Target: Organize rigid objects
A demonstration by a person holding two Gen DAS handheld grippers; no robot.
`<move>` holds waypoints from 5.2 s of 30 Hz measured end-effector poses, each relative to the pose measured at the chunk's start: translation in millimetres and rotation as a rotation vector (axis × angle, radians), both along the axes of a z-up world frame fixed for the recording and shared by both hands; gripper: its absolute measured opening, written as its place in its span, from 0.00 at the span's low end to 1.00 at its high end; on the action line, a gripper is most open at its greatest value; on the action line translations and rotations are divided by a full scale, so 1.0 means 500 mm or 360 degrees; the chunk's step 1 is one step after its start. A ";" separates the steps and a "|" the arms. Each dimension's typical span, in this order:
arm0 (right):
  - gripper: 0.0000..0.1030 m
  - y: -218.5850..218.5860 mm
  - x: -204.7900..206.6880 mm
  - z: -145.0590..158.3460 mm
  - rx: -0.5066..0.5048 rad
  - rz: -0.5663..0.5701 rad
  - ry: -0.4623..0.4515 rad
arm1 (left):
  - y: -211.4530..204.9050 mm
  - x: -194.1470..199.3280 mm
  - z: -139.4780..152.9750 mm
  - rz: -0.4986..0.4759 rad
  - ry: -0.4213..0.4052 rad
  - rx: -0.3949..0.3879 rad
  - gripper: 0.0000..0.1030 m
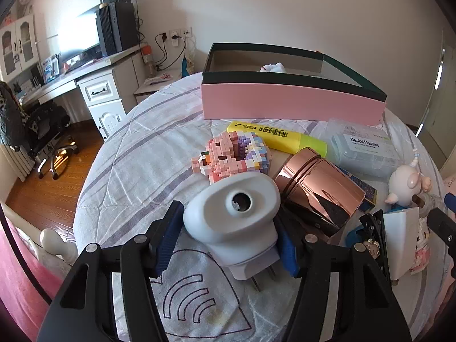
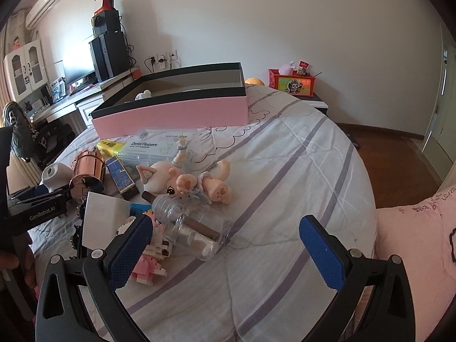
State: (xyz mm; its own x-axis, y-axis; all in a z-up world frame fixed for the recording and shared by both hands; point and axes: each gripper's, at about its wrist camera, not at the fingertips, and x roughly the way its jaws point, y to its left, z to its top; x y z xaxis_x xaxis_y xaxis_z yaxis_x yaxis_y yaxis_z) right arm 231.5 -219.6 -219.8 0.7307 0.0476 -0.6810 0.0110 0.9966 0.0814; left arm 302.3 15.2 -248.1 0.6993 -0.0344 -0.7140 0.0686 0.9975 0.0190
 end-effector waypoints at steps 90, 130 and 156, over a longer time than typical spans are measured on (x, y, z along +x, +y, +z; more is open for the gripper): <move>0.66 0.058 0.572 0.049 -0.0108 0.0288 0.0128 | -0.092 0.477 0.110 -0.0148 0.0136 -0.0052 0.76; 1.00 0.116 -0.273 0.346 -0.0042 0.0199 -0.0783 | -0.019 -0.409 0.407 0.0084 -0.0876 -0.0047 1.00; 1.00 0.111 -0.295 0.330 -0.0074 0.0132 -0.0766 | -0.038 -0.389 0.377 0.0068 -0.0798 -0.0050 1.00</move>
